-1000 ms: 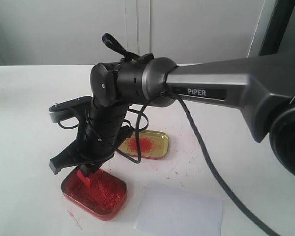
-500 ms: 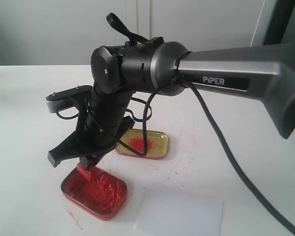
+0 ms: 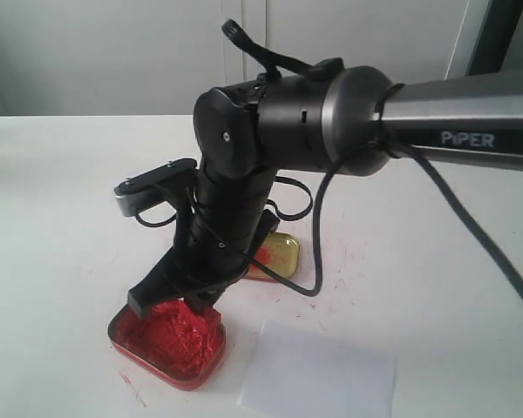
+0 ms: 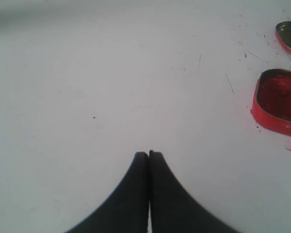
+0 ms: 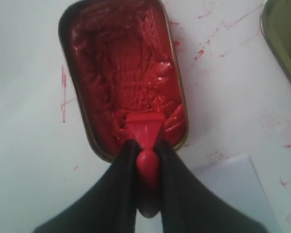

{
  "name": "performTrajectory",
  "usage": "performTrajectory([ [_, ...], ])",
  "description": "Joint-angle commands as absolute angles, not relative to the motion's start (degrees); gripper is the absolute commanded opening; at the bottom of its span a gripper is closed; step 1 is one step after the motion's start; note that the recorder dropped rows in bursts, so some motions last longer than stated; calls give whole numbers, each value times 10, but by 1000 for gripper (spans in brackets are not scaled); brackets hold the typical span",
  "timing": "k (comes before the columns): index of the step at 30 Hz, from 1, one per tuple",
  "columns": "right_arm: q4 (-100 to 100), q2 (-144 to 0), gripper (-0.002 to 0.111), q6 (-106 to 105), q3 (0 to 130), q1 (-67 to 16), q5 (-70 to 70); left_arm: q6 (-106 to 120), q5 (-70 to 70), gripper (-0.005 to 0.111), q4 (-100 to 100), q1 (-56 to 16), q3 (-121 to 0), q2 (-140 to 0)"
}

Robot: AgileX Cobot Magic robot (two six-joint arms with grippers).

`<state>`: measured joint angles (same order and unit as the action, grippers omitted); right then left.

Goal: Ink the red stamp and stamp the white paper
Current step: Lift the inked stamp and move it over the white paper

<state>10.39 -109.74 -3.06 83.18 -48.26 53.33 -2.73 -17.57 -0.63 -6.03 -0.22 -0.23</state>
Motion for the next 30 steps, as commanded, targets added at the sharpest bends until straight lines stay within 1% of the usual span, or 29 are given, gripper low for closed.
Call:
performTrajectory([
  [1,88,-1053,0,-23,791,-479,512,-28,-175,0,-15,-59,0,0],
  [13,32,-971,0,18,687,-479,480,-28,-175,0,-15,-59,0,0],
  [18,18,-957,0,34,647,-479,472,-28,-175,0,-15,-59,0,0],
  [30,-47,-953,0,69,563,-479,399,-28,-175,0,-15,-59,0,0],
])
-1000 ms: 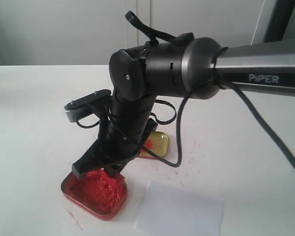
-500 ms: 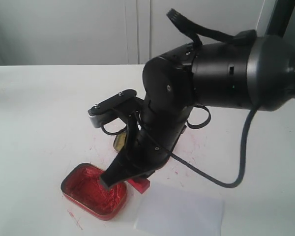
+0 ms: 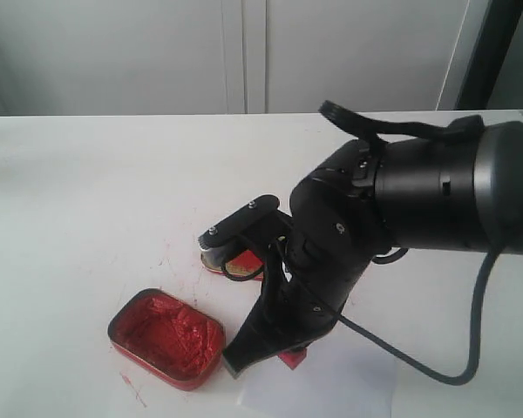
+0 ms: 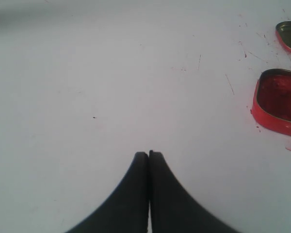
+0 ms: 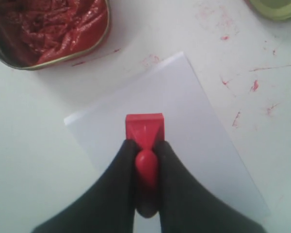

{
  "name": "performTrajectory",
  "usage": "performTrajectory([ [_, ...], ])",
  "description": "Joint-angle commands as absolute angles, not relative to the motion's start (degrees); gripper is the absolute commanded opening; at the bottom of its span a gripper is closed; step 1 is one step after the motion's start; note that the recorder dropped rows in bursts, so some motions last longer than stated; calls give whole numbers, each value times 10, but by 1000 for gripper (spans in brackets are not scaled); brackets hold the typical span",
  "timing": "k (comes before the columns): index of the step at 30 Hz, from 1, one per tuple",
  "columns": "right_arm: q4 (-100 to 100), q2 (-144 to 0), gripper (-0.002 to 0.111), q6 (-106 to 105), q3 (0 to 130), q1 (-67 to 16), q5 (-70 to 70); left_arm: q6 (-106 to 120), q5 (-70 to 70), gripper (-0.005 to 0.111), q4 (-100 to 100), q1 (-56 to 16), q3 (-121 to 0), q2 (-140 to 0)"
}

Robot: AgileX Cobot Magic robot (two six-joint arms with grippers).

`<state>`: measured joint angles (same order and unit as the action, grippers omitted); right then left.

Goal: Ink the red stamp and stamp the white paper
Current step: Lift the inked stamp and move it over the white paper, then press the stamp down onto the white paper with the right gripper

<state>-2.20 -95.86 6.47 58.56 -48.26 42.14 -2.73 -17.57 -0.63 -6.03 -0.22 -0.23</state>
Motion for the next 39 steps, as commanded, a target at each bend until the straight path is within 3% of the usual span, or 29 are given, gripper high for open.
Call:
performTrajectory([
  [1,-51,-953,0,69,557,-479,394,-28,-175,0,-15,-59,0,0],
  [11,-74,-953,0,101,506,-479,332,-28,-175,0,-15,-59,0,0],
  [30,-49,-956,0,155,506,-456,351,-28,-175,0,-15,-59,0,0],
  [39,-34,-1040,0,155,440,-456,289,-28,-175,0,-15,-59,0,0],
])
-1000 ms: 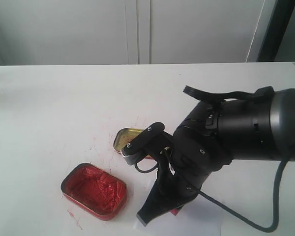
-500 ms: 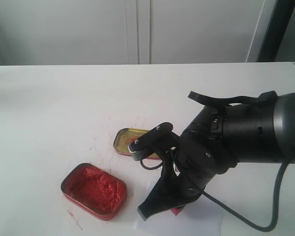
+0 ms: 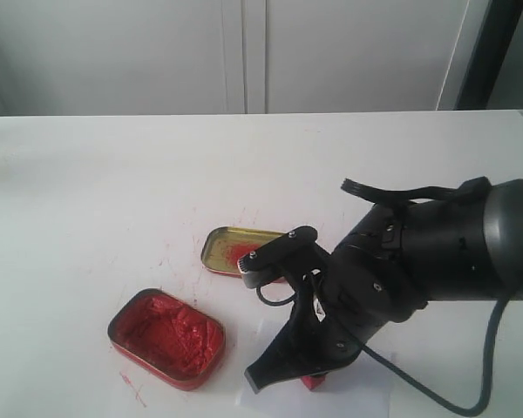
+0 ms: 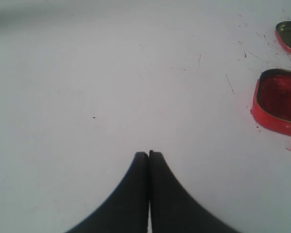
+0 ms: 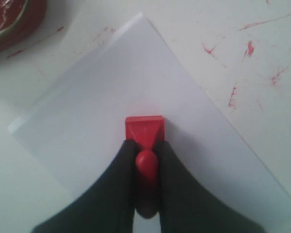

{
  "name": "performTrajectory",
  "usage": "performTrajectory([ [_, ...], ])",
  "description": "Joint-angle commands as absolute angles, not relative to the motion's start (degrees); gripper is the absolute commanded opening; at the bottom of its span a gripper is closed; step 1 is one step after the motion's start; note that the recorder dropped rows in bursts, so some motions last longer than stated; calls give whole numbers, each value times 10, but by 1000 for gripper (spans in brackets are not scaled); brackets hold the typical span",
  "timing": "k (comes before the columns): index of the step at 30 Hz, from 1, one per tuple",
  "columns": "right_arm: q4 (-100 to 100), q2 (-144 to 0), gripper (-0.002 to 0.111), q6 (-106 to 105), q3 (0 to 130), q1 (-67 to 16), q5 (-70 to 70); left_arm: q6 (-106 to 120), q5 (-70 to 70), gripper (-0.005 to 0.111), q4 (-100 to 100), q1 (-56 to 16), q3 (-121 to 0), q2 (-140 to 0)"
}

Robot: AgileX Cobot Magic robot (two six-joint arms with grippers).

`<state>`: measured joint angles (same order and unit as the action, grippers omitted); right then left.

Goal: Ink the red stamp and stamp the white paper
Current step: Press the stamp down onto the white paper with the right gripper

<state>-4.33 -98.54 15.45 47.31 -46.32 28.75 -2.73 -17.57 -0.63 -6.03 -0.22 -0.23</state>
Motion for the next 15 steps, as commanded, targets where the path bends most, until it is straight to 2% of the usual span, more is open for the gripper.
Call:
performTrajectory([
  [1,-34,-1040,0,155,440,-456,289,-28,-175,0,-15,-59,0,0],
  [15,-26,-1041,0,155,439,-456,285,-28,-175,0,-15,-59,0,0],
])
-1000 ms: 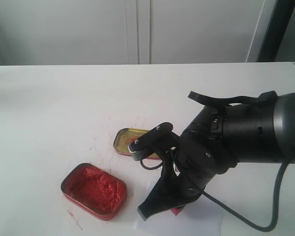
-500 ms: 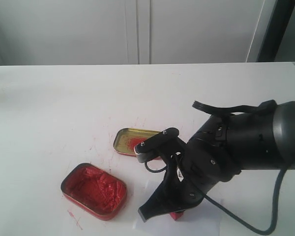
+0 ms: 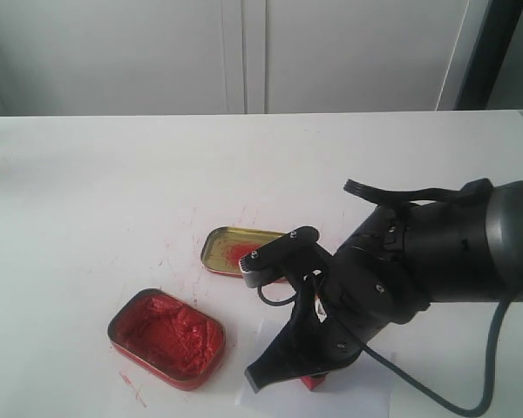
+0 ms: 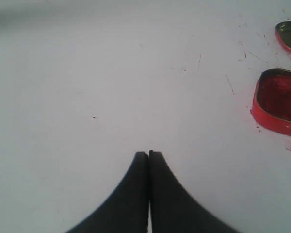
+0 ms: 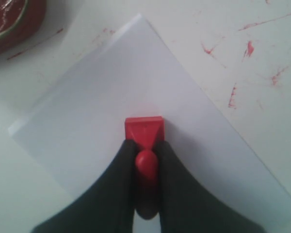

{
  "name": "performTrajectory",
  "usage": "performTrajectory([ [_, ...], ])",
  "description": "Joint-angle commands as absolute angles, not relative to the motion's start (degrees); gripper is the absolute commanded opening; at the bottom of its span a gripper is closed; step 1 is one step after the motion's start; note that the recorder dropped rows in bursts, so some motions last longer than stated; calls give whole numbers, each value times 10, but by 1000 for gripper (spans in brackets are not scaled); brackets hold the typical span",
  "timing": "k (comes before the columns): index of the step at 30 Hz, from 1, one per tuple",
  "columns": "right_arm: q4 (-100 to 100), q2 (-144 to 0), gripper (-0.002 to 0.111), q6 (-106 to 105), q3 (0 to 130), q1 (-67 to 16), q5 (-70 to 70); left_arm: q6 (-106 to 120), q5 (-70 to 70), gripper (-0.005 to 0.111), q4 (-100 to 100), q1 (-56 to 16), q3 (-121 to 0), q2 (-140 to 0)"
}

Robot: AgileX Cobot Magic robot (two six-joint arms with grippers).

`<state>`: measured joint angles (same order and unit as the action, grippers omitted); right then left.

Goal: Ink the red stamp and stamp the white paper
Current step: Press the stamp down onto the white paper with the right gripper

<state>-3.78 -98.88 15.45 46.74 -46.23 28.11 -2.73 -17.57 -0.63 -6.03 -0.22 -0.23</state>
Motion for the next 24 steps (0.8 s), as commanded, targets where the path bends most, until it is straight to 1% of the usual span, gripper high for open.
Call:
performTrajectory([
  [1,-26,-1041,0,155,439,-456,285,-28,-175,0,-15,-59,0,0],
  [7,-17,-1036,0,156,439,-456,285,-28,-175,0,-15,-59,0,0],
  [24,-17,-948,0,167,448,-456,281,-28,-175,0,-15,-59,0,0],
])
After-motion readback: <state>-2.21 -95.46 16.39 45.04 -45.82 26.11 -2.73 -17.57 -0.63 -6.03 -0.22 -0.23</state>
